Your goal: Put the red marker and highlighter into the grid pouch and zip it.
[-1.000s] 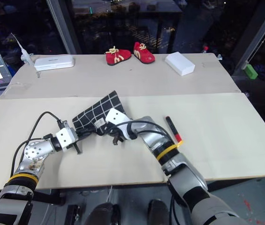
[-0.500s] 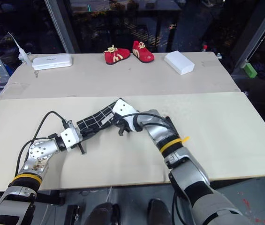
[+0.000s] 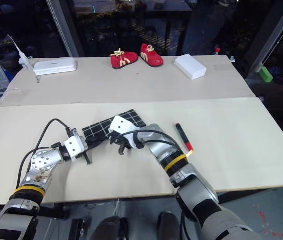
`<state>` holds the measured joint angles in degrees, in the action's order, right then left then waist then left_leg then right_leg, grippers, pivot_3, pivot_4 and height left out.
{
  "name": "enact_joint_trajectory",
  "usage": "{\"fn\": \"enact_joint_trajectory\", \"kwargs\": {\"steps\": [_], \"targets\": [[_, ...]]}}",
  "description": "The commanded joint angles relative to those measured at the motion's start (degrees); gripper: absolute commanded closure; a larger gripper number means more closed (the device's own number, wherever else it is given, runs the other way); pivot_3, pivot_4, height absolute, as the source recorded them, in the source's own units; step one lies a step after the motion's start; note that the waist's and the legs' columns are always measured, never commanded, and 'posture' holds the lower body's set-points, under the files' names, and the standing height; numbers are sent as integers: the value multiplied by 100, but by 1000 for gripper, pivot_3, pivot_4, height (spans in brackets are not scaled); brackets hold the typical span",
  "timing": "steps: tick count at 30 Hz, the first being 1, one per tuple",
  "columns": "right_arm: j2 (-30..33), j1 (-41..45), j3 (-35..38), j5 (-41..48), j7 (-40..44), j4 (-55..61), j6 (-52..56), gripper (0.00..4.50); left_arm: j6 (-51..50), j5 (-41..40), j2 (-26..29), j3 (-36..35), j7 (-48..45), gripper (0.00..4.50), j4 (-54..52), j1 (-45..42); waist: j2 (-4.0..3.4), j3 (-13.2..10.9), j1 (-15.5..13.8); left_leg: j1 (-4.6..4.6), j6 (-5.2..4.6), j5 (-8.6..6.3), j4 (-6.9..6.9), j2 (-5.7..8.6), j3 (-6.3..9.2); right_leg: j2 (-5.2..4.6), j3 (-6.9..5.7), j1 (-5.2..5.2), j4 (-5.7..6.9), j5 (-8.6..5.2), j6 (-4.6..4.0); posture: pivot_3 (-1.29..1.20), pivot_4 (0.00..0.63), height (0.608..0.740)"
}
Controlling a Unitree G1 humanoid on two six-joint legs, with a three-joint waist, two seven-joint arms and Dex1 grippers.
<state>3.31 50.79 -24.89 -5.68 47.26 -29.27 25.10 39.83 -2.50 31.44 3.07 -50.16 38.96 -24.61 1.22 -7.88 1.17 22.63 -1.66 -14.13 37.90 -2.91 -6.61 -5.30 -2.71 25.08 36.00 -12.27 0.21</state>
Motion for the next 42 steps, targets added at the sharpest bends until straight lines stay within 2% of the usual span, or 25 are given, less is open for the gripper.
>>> {"fn": "enact_joint_trajectory", "kwargs": {"steps": [1, 6, 11, 16, 18, 22, 26, 28, 35, 42], "targets": [[-163, 128, 44, 84, 29, 179, -65, 4453, -8, -19, -111, 104, -33, 4500, -166, 4, 0, 0, 0, 0, 0, 0, 0, 0, 0, 0, 0, 0, 0, 0, 0, 0, 150, 740], [215, -73, 209, 267, 413, 481, 16, 2920, -33, -34, -116, 86, -36, 4500, -250, 56, 0, 0, -8, 1, 0, 0, 0, 1, 0, -1, 0, 0, -1, 0, 0, 0, 150, 740], [748, -492, 695, 917, 862, 1542, 1053, 1284, -114, -111, -90, 52, -70, 4500, -417, 127, 0, 0, -34, 20, -1, 0, 0, 2, 10, -3, -10, 1, 5, 1, 0, 0, 150, 740], [2161, -1369, 1325, 2006, 1699, 3742, 2252, 1284, -290, -334, -115, -31, -130, 4500, -622, 196, 0, 0, -51, 30, -7, -4, 1, 2, 23, -4, -21, 2, -4, 1, 1, 0, 150, 740], [2773, -1719, 1616, 2288, 1884, 4334, 2414, 1284, -377, -416, -124, -56, -140, 4500, -711, 227, 2, -1, -53, 30, -8, -5, 1, 3, 29, -4, -22, 2, -13, 1, 1, 0, 150, 740], [3401, -1902, 2405, 2138, 1212, 4215, 2304, 1284, -491, -468, -125, -67, -134, 4500, -908, 333, 4, -2, -29, 15, -7, -5, 2, 3, 28, -5, -16, -1, -23, 1, 0, 0, 150, 740], [3443, -1761, 2916, 1639, -26, 3405, 2036, 1284, -568, -499, -106, -75, -143, 4500, -1048, 430, 6, -2, -12, -18, 0, -1, 1, -1, 24, 4, 4, -13, -11, 1, -1, 0, 150, 740], [3419, -1871, 3006, 1561, -324, 3250, 1970, 1284, -587, -506, -103, -83, -142, 4500, -1069, 450, 6, -3, -26, -19, 0, 0, 0, 0, 17, 5, 6, -13, -10, 1, -2, 0, 150, 740], [3118, -2137, 2935, 1539, -947, 3023, 1955, 1284, -598, -521, -138, -62, -168, 4500, -1021, 410, 6, -3, -42, 2, -2, -1, 0, 5, 4, 0, 7, -4, -17, 0, 1, 0, 150, 740], [2935, -2214, 2715, 1506, -1143, 2706, 1816, 1284, -572, -503, -158, -59, -197, 4500, -911, 348, 6, -2, -43, -2, -2, -1, 0, 5, 9, 1, 6, -7, -15, 0, 1, 0, 150, 740]]}}
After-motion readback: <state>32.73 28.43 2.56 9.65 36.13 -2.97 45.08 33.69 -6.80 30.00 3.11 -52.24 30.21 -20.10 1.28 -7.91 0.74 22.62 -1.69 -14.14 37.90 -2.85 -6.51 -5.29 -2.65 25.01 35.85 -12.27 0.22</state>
